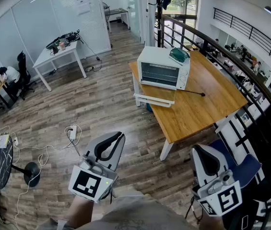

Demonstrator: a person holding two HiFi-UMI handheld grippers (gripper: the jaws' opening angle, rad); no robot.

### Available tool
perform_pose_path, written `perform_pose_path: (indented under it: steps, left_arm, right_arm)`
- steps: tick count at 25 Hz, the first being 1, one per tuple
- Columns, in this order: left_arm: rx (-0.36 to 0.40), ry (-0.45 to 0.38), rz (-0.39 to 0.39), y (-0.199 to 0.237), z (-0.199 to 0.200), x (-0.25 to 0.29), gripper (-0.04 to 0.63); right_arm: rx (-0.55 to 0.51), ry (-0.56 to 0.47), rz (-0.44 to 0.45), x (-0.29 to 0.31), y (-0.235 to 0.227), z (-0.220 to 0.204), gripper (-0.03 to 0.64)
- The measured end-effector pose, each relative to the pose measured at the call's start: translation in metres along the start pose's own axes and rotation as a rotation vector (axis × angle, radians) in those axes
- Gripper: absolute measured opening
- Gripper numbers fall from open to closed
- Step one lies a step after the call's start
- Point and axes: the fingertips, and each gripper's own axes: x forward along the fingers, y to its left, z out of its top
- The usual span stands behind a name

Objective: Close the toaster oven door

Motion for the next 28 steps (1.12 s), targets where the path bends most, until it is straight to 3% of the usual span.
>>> perform_pose_path:
  steps: [11,15,17,19,28]
  left_arm:
    - [0.008,-0.008,0.007,0.0,-0.002,0.001,0.034]
    - [-0.001,-0.032,0.071,0.012,-0.002,0.003,0.044]
    - [0.002,-0.044,0.093,0.017,-0.003,0.003,0.137]
    - [-0.004,-0.047,0.112,0.022,-0.006,0.005,0.169]
    - [-0.065,-0.008,0.125,0.06,-0.05,0.036,0.179]
  right_arm:
    - [0.068,-0.03,-0.029,-0.003,-0.011,-0.004,0.035]
    - [0.087,-0.075,-0.067,-0.003,-0.022,0.0,0.037]
    - [0.102,-0.086,-0.086,-0.001,-0.028,-0.001,0.088]
    - [0.115,-0.08,-0.093,0.003,-0.032,-0.007,0.178]
    - [0.124,0.033,-0.105,0.05,-0.052,-0.064,0.187]
